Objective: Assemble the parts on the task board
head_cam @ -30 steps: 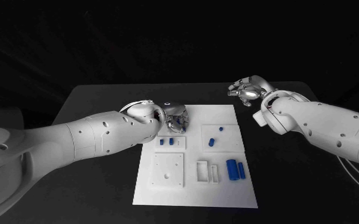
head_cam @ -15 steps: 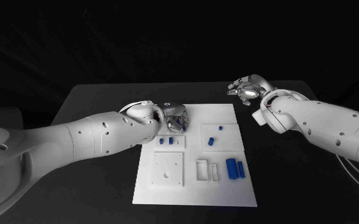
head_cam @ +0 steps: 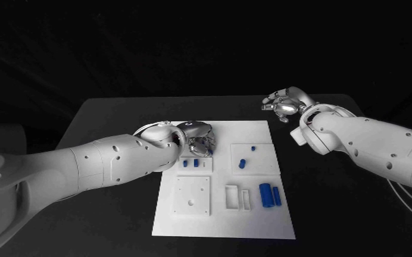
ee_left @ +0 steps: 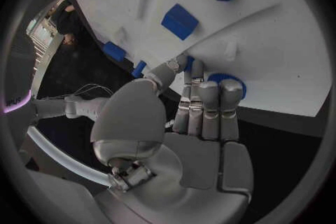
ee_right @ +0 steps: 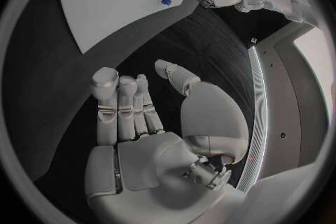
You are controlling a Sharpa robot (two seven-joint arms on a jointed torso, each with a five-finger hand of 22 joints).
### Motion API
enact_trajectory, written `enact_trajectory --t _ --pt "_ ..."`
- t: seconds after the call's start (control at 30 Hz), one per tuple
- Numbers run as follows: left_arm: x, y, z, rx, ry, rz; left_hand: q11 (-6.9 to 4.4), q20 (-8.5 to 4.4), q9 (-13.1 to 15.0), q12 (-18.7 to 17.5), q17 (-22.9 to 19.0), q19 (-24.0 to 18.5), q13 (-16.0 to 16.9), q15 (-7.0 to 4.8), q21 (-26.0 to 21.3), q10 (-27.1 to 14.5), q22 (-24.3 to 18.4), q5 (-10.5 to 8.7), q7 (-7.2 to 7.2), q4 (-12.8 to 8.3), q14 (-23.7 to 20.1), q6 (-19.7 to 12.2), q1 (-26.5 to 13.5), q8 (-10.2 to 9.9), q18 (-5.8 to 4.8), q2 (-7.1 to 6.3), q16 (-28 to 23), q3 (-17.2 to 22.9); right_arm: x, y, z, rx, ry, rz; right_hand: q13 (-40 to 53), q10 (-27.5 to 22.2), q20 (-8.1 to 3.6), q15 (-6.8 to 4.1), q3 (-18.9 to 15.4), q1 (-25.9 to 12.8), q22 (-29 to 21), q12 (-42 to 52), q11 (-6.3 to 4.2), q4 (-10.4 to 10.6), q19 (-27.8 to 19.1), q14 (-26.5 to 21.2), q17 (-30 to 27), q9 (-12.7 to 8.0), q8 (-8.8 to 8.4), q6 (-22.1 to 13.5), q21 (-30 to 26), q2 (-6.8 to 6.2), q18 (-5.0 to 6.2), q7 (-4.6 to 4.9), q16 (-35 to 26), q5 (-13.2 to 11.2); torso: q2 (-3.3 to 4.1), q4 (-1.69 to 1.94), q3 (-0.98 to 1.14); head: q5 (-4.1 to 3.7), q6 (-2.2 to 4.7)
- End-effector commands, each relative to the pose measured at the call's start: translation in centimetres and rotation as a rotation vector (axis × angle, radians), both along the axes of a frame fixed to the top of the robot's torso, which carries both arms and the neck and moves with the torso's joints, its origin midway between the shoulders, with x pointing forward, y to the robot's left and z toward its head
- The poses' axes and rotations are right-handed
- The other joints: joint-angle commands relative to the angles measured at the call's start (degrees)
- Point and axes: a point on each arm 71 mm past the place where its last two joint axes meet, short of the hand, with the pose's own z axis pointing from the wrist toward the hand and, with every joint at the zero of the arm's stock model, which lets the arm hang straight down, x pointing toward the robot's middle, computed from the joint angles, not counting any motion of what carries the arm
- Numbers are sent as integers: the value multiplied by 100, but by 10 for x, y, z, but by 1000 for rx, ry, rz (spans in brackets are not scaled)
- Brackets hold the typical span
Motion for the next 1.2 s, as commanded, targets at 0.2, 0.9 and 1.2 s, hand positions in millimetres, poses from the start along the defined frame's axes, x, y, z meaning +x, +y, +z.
enact_trajectory --t 0.2,0.9,1.2 --pt "-2 3 7 -126 -7 21 0 -133 3 -12 -19 85 3 -6 26 76 0 49 16 -49 76 59 3 31 853 65 38 19 0 2 1 -5 -7 12 -10 -26 -28 9 5 -5 16 40 16 -21 1 -45 -6 6 -34 -1 -30 17 962 58 23 34 -3 8 -1 -3 25" --pt "-6 41 24 -167 77 91 -7 -155 -8 -37 -31 111 0 -13 33 102 -3 64 14 -60 117 64 -8 42 859 65 52 21 -1 -1 1 -6 -7 8 -14 -27 -28 9 4 -6 18 43 16 -22 2 -46 -9 6 -34 -2 -33 16 962 58 25 35 -5 8 0 30 54" --pt "-8 59 21 -166 87 119 -9 -157 -9 -40 -34 112 0 -15 31 109 -4 65 12 -62 122 66 -7 46 859 67 53 23 -1 0 1 -5 -7 9 -15 -28 -28 9 4 -6 19 44 16 -22 2 -47 -10 7 -34 -2 -34 15 962 58 26 35 2 1 -9 35 55"
